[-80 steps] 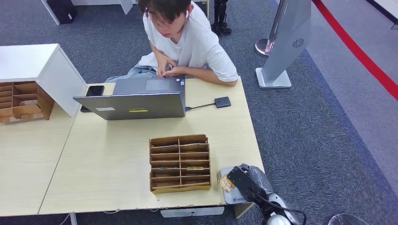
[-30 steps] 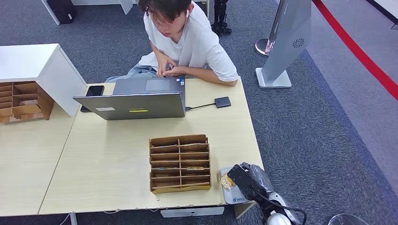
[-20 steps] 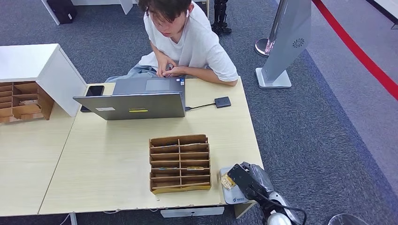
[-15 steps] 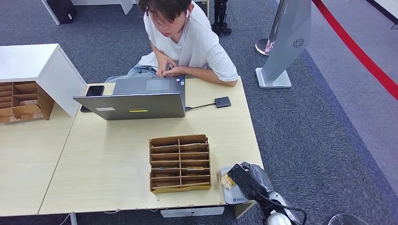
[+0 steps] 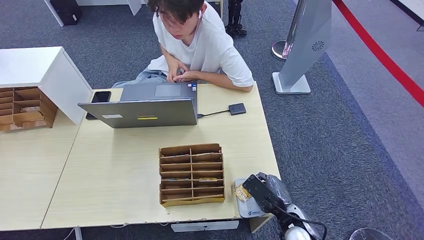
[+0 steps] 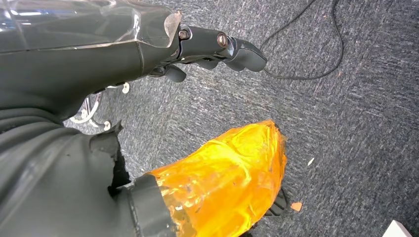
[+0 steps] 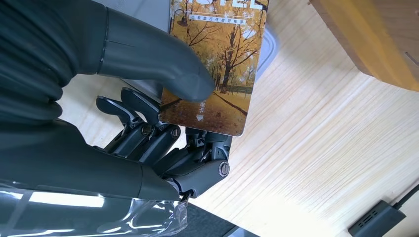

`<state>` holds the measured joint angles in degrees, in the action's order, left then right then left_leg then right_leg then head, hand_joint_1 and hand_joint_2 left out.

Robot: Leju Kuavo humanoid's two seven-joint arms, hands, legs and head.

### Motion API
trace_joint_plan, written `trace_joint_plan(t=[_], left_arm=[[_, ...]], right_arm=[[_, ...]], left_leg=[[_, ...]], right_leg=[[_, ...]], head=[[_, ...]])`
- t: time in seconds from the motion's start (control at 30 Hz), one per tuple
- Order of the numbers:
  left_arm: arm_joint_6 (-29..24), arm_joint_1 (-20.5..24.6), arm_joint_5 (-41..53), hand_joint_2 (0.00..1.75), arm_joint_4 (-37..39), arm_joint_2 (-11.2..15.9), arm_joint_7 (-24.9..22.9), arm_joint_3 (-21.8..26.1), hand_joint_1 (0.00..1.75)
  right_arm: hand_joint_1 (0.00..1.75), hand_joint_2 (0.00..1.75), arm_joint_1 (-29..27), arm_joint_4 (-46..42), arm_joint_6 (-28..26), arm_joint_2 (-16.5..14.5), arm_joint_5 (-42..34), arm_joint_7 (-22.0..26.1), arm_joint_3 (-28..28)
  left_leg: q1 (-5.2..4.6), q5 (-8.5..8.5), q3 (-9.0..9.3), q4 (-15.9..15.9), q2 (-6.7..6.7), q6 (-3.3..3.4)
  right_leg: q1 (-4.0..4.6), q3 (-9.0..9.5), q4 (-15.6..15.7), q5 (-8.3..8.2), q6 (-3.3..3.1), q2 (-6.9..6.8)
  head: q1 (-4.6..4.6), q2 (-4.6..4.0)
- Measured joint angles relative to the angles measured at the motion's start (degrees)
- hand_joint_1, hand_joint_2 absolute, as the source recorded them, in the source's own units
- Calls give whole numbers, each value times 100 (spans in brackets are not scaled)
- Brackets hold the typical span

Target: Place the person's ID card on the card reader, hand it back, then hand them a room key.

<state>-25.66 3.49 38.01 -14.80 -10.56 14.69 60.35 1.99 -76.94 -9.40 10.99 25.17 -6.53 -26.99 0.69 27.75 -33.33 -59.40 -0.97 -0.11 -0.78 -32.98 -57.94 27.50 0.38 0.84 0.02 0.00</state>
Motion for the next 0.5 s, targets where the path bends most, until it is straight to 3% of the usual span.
trace_joint_plan(t=[0.5], left_arm=[[10,5,-4,0,0,0,2,0,0]], right_arm=[[175,175,26,-3,4,-2,1,22,26]], left_leg=[[0,0,0,0,0,0]], right_leg=[[0,0,0,0,0,0]], head=[[-1,0]])
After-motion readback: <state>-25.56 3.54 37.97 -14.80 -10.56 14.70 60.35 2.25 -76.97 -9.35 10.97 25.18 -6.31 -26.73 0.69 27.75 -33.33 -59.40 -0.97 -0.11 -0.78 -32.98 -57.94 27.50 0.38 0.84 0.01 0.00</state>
